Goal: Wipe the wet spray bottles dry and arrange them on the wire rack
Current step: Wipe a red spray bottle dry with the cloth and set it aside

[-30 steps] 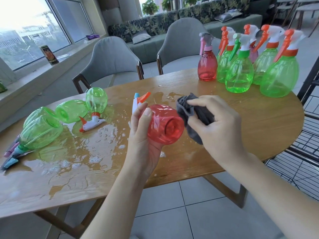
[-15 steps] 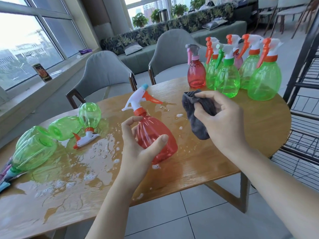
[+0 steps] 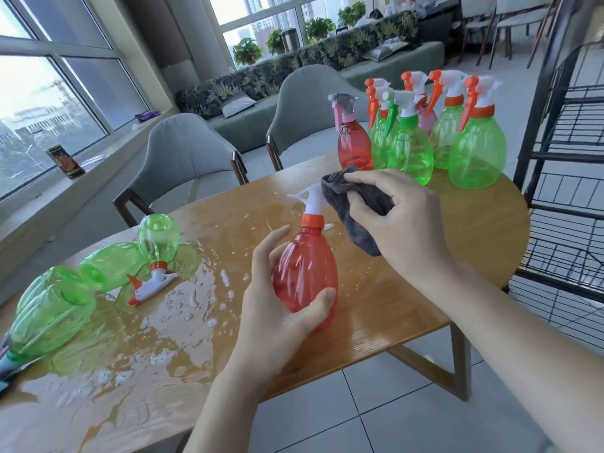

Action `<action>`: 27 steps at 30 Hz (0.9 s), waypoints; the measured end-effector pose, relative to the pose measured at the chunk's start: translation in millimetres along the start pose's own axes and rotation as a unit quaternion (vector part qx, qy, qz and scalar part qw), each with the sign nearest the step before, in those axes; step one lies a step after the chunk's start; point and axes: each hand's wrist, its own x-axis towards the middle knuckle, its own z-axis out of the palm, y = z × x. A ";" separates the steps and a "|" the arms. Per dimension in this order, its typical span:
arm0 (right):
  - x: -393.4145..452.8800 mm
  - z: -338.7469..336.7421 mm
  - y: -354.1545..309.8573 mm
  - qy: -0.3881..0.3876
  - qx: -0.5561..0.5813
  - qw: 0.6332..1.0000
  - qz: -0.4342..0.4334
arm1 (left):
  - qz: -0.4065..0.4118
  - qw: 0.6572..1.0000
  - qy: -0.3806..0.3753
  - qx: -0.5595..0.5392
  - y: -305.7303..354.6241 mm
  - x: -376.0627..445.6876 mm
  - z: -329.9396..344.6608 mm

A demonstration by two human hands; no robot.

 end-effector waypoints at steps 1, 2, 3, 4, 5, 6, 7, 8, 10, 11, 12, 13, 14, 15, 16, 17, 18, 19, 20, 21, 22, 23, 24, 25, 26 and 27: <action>0.1 0.0 1.1 0.000 -0.008 1.000 -0.004 | 0.004 1.000 -0.004 0.016 1.0 -0.4 1.2; -0.2 0.3 1.9 0.001 -0.013 1.000 -0.005 | 0.007 0.999 -0.008 0.035 1.6 -0.5 2.3; -0.8 0.6 2.0 0.004 -0.015 1.000 -0.004 | 0.011 0.998 -0.014 0.054 2.0 -0.3 3.2; -1.9 1.2 1.1 0.007 -0.015 1.000 -0.008 | 0.018 0.997 -0.020 0.071 2.6 -0.1 4.2; -3.0 1.9 -0.9 0.010 -0.012 1.000 -0.018 | 0.025 0.996 -0.026 0.082 2.8 0.0 5.0; -4.1 2.9 -3.8 0.011 -0.010 0.999 -0.033 | 0.030 0.995 -0.032 0.090 3.1 0.0 5.8; -4.7 4.1 -6.9 0.010 -0.009 0.999 -0.049 | 0.034 0.994 -0.035 0.097 3.1 0.1 6.7; -4.9 4.9 -9.9 0.008 -0.008 0.998 -0.061 | 0.037 0.994 -0.036 0.101 3.6 0.0 7.7; -4.4 6.4 -12.4 0.005 -0.008 0.997 -0.073 | 0.042 0.993 -0.037 0.099 3.8 -0.5 9.6; -3.8 6.4 -11.5 0.000 -0.010 0.997 -0.074 | 0.042 0.994 -0.038 0.094 3.2 -0.7 10.1; -2.9 5.8 -8.8 -0.007 -0.015 0.997 -0.071 | 0.039 0.995 -0.036 0.088 2.1 -0.8 10.3; -1.9 4.5 -4.6 -0.012 -0.025 0.998 -0.060 | 0.036 0.995 -0.035 0.082 1.2 -0.9 10.3; -0.9 2.5 0.8 -0.015 -0.037 0.998 -0.040 | 0.032 0.996 -0.032 0.076 0.2 -0.9 10.1; 0.2 -0.2 6.7 -0.015 -0.051 0.998 -0.015 | 0.031 0.996 -0.031 0.072 -0.1 -0.9 9.9; 1.2 -2.9 12.5 -0.013 -0.065 0.998 0.008 | 0.032 0.997 -0.030 0.071 -0.3 -0.8 10.1; 1.6 -5.4 17.3 -0.010 -0.075 0.997 0.026 | 0.033 0.996 -0.030 0.071 -0.6 -0.8 10.3; 1.2 -6.8 20.2 -0.007 -0.080 0.996 0.038 | 0.032 0.996 -0.030 0.071 -0.5 -0.9 10.6; 0.2 -6.8 21.6 -0.003 -0.082 0.996 0.045 | 0.031 0.997 -0.030 0.070 -0.2 -1.0 10.7; -1.0 -6.2 21.6 0.000 -0.083 0.995 0.045 | 0.030 0.997 -0.029 0.067 0.4 -1.0 10.9; -2.8 -5.1 20.8 0.004 -0.083 0.996 0.042 | 0.030 0.997 -0.027 0.062 0.4 -1.1 10.8; -4.5 -3.6 19.9 0.006 -0.082 0.996 0.033 | 0.030 0.998 -0.025 0.056 0.1 -0.9 10.6; -7.4 -1.7 19.3 0.005 -0.080 0.997 0.022 | 0.027 0.998 -0.022 0.049 0.2 -0.9 10.2; -11.4 0.8 19.4 -0.004 -0.078 0.997 0.011 | 0.020 0.999 -0.017 0.040 0.0 -0.9 9.8; -16.8 3.7 20.1 -0.019 -0.078 0.997 0.001 | 0.012 0.999 -0.012 0.029 0.4 -1.2 9.4; -23.1 7.0 21.0 -0.038 -0.081 0.996 -0.003 | 0.003 1.000 -0.007 0.018 0.5 -1.1 9.0; -29.2 9.9 21.4 -0.058 -0.086 0.995 -0.002 | -0.004 1.000 -0.004 0.008 0.3 -1.2 8.2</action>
